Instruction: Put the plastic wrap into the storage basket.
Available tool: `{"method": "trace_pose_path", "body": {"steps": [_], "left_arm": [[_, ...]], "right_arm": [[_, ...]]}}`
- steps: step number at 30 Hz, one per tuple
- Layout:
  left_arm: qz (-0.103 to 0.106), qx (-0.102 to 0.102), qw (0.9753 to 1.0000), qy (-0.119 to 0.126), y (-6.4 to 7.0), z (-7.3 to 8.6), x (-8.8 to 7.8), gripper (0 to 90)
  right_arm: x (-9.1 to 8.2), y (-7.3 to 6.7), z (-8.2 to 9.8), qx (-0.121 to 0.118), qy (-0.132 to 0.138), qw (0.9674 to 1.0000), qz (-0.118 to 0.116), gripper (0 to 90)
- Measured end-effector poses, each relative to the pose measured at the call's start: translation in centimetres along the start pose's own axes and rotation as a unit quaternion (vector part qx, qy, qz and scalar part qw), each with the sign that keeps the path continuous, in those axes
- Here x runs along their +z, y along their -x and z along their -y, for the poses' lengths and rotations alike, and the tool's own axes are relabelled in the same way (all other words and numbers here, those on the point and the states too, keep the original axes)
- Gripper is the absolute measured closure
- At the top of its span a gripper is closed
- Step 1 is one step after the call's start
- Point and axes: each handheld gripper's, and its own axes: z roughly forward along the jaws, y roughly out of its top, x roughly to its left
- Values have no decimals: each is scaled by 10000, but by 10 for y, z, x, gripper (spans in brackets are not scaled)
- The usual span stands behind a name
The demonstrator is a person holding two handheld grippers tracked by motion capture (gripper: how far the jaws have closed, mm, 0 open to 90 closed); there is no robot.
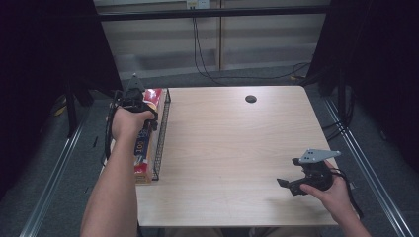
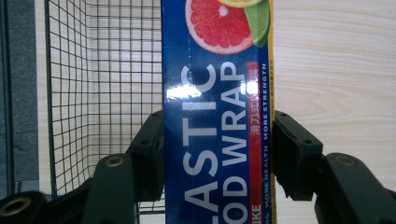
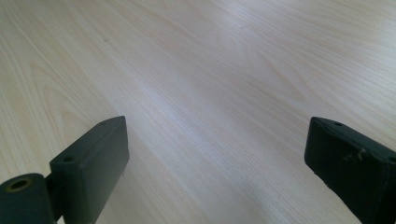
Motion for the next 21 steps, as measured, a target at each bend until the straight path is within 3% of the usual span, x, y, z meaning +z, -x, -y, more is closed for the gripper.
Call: {"method": "trace_pose_path", "body": {"steps": [11,21], "left_arm": [[-43,-96,9999,41,-10,0,3,443],[-74,-56,10000,-15,-20,-1,14,443]], "right_arm": [[0,0,0,4,-2,10000,14,65],[0,0,0,10,-7,10000,-4,65]]}}
